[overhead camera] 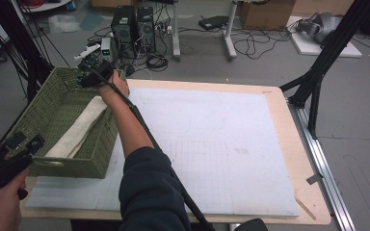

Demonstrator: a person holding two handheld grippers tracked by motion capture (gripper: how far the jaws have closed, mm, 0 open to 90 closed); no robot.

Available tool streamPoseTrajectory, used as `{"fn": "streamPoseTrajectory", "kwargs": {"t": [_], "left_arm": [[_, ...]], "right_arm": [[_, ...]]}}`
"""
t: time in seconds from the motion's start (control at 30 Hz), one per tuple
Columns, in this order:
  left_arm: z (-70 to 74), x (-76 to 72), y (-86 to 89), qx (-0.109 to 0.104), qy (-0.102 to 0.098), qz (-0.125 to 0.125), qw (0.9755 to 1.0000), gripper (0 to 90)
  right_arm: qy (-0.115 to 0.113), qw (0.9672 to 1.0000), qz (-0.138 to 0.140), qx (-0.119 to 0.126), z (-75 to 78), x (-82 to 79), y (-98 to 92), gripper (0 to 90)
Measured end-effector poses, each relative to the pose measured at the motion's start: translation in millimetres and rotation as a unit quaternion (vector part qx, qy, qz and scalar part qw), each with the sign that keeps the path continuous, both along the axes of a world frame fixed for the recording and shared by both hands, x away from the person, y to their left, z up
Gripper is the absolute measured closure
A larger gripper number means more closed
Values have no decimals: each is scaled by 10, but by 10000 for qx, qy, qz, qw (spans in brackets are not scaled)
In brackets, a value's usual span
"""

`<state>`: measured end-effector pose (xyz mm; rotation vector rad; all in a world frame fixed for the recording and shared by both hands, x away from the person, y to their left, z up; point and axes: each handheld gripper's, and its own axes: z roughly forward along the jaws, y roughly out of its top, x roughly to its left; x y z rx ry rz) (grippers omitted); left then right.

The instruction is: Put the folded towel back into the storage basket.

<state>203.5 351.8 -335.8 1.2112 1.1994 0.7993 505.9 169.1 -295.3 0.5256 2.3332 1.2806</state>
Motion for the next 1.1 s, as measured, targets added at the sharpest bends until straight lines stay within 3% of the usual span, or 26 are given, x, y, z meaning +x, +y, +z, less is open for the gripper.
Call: {"fn": "streamPoseTrajectory", "kwargs": {"t": [0.13, 0.2, 0.33, 0.47, 0.53, 0.63, 0.7, 0.8, 0.9, 1.0, 1.1], "left_arm": [[21, 7, 6, -78, 104, -140, 9998, 199], [25, 7, -1, -81, 80, -211, 9997, 201], [35, 11, -31, -50, 39, -403, 9992, 201], [33, 12, -77, 170, -69, -555, 9983, 216], [30, 18, -94, 183, -115, -576, 9981, 216], [23, 37, -154, 430, -199, -680, 9966, 215], [20, 43, -176, 455, -227, -687, 9963, 218], [15, 67, -238, 589, -141, -835, 9947, 241], [17, 92, -281, 403, -34, -959, 9946, 213], [16, 106, -310, 356, -1, -1004, 9943, 184], [13, 138, -371, 211, -20, -1195, 9926, 176]], "right_arm": [[67, 9999, 120, 48, 6, -68, -140, 396], [197, 9993, 258, 173, -5, -104, -231, 399], [222, 9990, 335, 195, -33, -182, -431, 375], [347, 9986, 274, 306, -42, -230, -655, 335], [373, 9981, 266, 405, -35, -258, -745, 316], [435, 9971, 243, 581, -16, -308, -898, 276], [448, 9965, 241, 658, -8, -337, -990, 256], [506, 9951, 218, 822, -8, -379, -1126, 204], [523, 9938, 236, 949, -18, -431, -1279, 199], [490, 9940, 235, 949, -23, -482, -1441, 198], [489, 9941, 195, 944, -26, -538, -1622, 195]]}}
